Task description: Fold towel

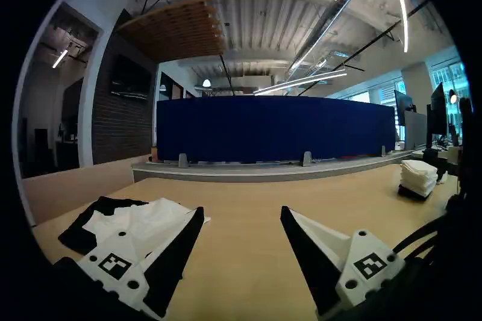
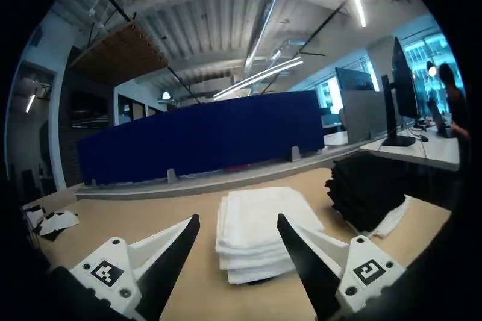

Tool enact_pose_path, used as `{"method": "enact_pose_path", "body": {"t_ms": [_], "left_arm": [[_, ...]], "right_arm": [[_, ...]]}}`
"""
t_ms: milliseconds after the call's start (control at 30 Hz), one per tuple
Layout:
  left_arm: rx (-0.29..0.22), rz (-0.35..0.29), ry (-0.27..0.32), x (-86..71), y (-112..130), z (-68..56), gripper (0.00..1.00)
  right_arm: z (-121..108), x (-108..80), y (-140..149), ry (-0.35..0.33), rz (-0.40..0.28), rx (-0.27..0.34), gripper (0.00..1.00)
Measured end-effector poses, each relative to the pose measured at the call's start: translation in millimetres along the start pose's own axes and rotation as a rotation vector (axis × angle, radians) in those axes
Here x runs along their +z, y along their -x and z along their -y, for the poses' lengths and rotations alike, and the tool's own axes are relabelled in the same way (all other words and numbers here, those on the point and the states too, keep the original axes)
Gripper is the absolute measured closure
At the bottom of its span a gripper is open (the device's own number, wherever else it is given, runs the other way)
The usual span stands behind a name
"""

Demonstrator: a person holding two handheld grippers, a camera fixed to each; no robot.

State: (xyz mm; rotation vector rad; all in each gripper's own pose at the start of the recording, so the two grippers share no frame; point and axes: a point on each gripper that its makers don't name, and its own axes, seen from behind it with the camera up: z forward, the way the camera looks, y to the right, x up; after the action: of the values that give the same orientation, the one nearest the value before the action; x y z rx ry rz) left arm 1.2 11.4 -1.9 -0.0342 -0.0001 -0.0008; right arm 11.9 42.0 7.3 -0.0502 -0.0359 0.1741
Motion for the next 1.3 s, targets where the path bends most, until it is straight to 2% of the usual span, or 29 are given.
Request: {"method": "enact_pose_path", "body": {"t_ms": [400,1000,1300], "left_arm": [[0.000,0.000,0.000,0.2,0.4,0.1,0.06],[0.000,0.000,0.000,1.7,0.0,0.8,0.06],[0.000,0.000,0.000,0.7,0.5,0.3,0.06]], "right_arm": [[14.6,-4.3,9.1,-0.021,-0.010,-0.005,0.00],[43.6,-7.8,16.9,-0.062,-0.034,-0.163,0.00],[42.9,-5.6,20.5,-0.061,-0.034,-0.174,0.00]]}}
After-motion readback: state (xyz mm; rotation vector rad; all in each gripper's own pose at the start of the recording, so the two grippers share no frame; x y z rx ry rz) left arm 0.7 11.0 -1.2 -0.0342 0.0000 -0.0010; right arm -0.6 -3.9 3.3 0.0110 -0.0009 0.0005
